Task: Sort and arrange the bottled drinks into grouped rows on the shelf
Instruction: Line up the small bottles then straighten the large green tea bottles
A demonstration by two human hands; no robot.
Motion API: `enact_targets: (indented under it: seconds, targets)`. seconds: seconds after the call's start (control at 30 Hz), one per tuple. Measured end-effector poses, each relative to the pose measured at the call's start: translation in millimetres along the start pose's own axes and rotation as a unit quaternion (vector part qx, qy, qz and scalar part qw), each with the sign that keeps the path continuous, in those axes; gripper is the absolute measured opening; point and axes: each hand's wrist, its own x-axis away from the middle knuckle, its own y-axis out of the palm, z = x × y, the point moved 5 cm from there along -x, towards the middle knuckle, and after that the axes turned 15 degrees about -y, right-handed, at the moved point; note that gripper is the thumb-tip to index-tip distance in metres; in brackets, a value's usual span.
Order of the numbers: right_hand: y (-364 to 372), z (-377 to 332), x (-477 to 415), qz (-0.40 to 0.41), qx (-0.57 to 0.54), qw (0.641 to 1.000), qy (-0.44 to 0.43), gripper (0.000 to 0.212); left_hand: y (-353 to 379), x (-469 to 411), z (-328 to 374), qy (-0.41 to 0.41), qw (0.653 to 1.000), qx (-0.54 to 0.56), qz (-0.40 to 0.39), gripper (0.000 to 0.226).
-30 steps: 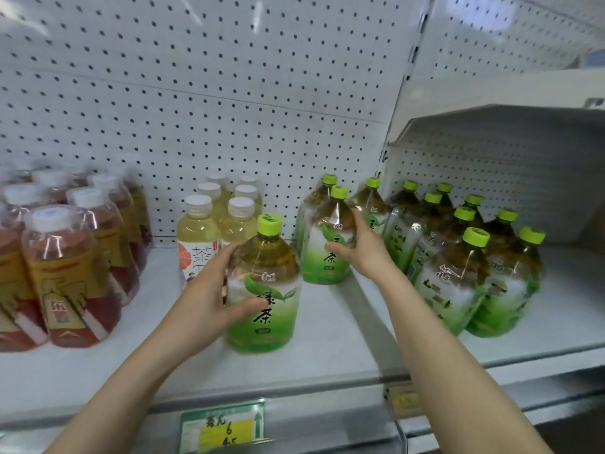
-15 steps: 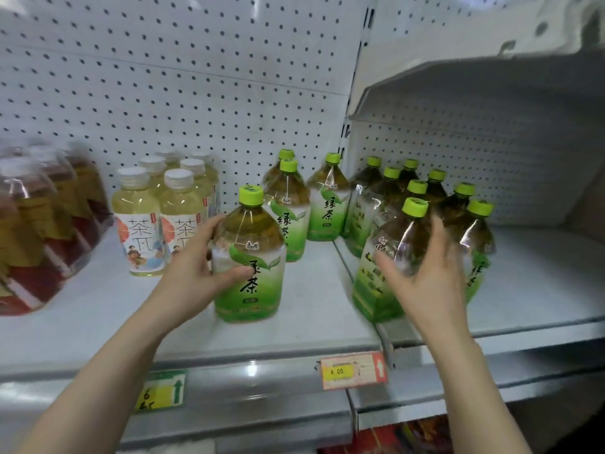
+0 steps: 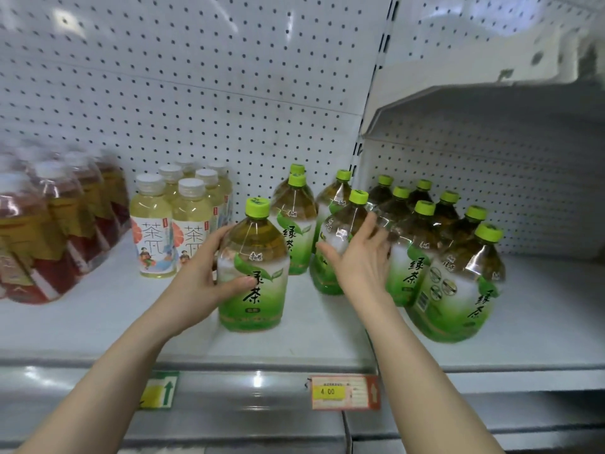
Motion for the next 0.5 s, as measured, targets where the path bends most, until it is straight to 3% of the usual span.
enact_targets:
  seconds: [0.1,0.23,0.5]
  targets:
    - [1.8,-2.7,-12.6,-0.019,0.083,0.996,-0.004,0.118,-1.3,-0.9,-4.5,-0.005,1.0,-0.016,0.002,0.083]
    - [5.0,-0.8,-8.3,-0.027,0.084,0.995,-0.045,0.119,0.7,3.5,-14.2,-0.013,1.0,-0.015,-0.001,0.097]
    - [17.3,-13.4,-39.0,-0.063,0.174,0.981,-0.058,0.111,10.6,-6.7,-14.9,-0.015,0.999,-0.039,0.015,0.1]
